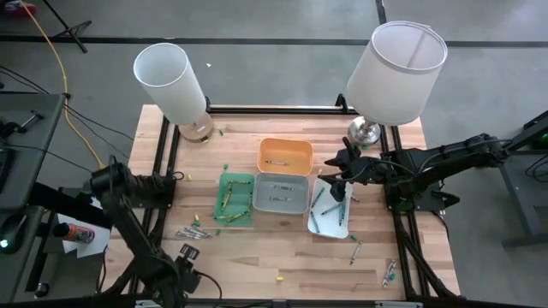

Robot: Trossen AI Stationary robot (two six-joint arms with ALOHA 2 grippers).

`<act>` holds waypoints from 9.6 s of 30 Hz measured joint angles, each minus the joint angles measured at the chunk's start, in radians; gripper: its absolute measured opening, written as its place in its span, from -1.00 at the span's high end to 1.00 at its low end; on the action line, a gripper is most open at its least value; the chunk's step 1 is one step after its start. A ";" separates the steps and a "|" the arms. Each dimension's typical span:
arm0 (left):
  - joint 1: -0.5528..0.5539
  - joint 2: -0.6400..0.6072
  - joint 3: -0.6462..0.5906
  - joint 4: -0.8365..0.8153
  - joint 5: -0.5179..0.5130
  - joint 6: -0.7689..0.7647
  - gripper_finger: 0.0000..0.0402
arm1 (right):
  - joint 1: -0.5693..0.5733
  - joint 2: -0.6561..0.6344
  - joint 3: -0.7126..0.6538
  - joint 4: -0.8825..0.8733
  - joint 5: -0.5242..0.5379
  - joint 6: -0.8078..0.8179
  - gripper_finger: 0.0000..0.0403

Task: Sort crayons
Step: Put the white crayon into the gray bin

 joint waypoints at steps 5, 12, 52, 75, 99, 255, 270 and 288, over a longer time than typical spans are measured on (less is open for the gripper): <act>-0.003 0.042 0.002 -0.001 0.007 0.016 0.35 | 0.000 0.000 0.000 0.000 0.000 0.002 -0.24; -0.003 0.078 0.003 -0.001 -0.013 0.032 0.35 | 0.000 0.000 0.000 -0.004 0.000 0.003 -0.24; 0.953 -0.361 -0.047 0.995 -0.485 0.404 1.00 | 0.001 -0.006 0.001 0.349 -0.265 -0.132 -0.24; 0.978 -0.336 -0.264 1.225 -0.368 0.351 1.00 | -0.006 0.101 0.000 0.321 -0.057 -0.159 -0.24; 0.993 0.041 -0.024 0.821 -0.136 0.872 0.83 | -0.006 0.025 0.000 0.217 0.117 0.247 -0.24; 1.177 -1.133 -0.508 1.092 -0.350 0.193 -0.04 | 0.321 0.089 0.269 -0.316 0.189 0.254 -0.17; 1.178 -0.986 -0.489 1.324 -0.513 0.421 -0.04 | -0.053 0.128 0.345 0.221 0.526 -0.216 -0.17; 1.160 -1.061 -0.463 1.265 -0.294 0.315 -0.04 | -0.150 -0.032 0.396 -0.035 0.099 -0.220 -0.17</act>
